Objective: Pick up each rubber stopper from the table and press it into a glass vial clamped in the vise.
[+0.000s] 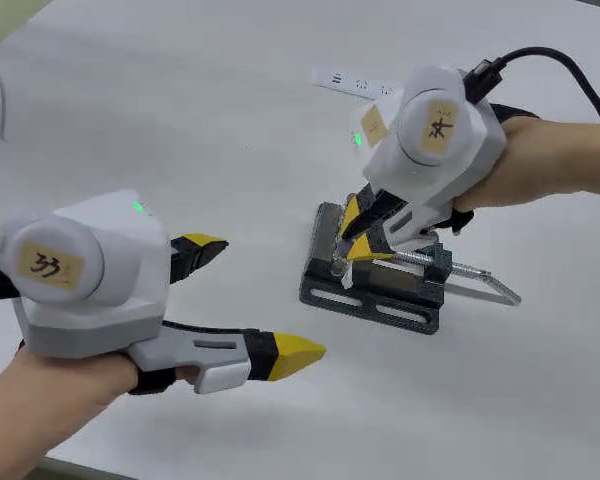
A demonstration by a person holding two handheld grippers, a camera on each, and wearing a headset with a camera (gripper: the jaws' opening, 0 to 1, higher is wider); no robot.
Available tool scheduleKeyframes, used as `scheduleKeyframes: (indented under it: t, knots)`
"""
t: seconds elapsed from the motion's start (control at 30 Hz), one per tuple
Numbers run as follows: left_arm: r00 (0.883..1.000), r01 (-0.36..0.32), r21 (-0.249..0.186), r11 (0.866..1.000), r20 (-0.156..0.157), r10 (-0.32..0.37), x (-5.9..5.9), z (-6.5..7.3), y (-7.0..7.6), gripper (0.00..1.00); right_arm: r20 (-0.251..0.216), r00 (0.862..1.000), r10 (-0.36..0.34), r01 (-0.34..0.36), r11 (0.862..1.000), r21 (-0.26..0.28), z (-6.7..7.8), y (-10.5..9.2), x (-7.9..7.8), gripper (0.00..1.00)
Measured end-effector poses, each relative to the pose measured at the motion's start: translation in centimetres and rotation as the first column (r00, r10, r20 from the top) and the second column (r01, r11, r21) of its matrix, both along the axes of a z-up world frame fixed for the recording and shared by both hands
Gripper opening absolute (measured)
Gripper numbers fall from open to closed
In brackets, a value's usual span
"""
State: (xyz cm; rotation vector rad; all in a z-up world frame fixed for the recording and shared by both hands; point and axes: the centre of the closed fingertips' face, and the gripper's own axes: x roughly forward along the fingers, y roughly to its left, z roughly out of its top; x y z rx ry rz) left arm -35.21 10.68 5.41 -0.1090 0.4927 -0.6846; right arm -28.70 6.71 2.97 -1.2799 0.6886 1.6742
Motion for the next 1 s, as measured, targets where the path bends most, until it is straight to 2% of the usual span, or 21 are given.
scheduleKeyframes:
  t: [0.47,0.6,0.7,0.77,0.83,1.0]
  knots:
    - [1.0,0.002,-0.003,1.0,-0.001,-0.002,0.03,-0.07,0.06,0.87,0.009,1.0,0.019,-0.019,1.0,0.009,-0.01,0.15,0.09,0.09]
    - [1.0,0.0,-0.004,1.0,0.0,0.0,0.05,-0.05,0.09,0.87,0.028,0.999,0.019,-0.02,0.999,0.026,0.25,0.48,0.56,0.16]
    - [1.0,-0.002,-0.004,1.0,0.001,0.002,0.11,-0.03,0.15,0.88,0.019,1.0,0.005,-0.006,0.999,0.032,0.69,0.53,0.51,0.13]
    - [1.0,-0.004,-0.003,1.0,0.003,0.004,0.16,-0.02,0.2,0.88,0.005,1.0,-0.011,0.011,1.0,0.018,0.85,0.36,0.28,0.09]
    - [1.0,-0.004,-0.005,1.0,0.003,0.004,0.16,0.0,0.15,0.88,-0.016,0.999,-0.043,0.043,0.999,0.005,0.86,0.14,0.05,0.06]
    - [1.0,-0.001,-0.005,1.0,0.003,0.001,0.11,-0.01,0.03,0.88,-0.027,0.997,-0.071,0.071,0.997,-0.006,0.68,-0.07,-0.12,0.0]
